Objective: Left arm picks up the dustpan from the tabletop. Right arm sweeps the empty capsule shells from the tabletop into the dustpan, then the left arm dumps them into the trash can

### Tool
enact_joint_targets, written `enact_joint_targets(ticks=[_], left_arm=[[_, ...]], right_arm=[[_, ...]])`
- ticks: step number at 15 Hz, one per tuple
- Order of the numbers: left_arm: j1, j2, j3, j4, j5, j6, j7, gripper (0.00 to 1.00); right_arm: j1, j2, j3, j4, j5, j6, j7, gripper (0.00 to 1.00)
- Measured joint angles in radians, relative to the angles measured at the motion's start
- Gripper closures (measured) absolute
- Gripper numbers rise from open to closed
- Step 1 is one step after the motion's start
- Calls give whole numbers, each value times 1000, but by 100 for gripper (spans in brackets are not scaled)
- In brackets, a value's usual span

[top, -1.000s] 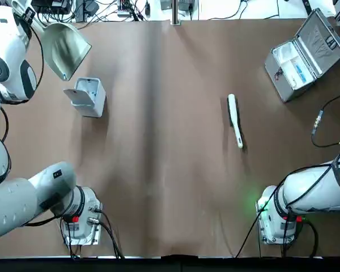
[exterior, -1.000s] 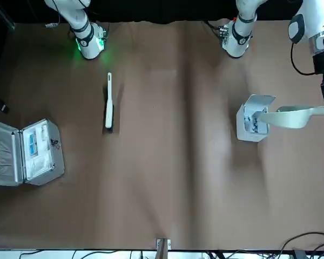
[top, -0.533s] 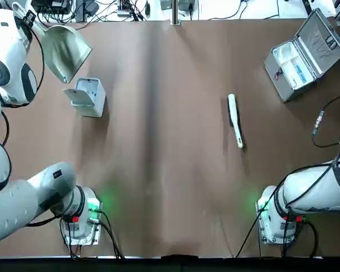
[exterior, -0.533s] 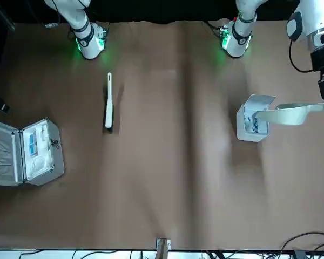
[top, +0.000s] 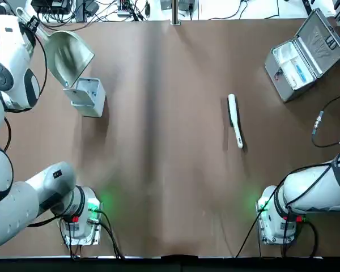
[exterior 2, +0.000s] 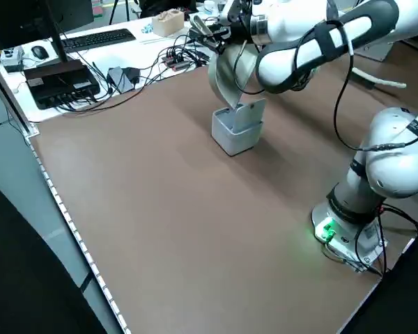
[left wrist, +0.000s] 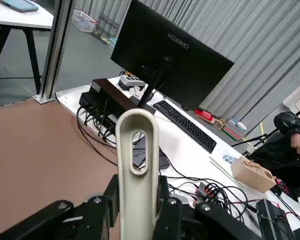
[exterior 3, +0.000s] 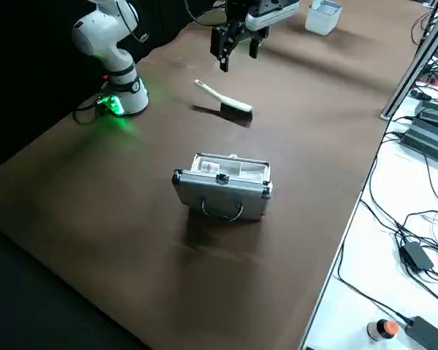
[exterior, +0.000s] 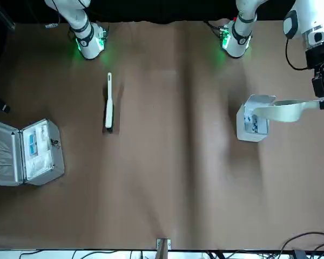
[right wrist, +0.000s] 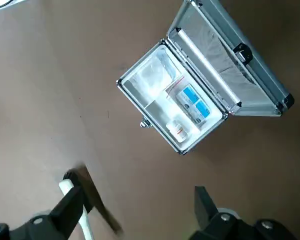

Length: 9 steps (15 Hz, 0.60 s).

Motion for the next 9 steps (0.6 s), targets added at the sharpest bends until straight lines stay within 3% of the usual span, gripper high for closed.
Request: enact_joint_targets(ticks=[6, 9], left_arm=[[0, -16, -41, 0, -2, 0, -10, 67], [0, -16, -60, 0, -64, 0, -30, 67]], right_arm=[[-6, 0, 0, 0, 0, 0, 0, 2], [-7, 0, 0, 0, 0, 0, 0, 2]])
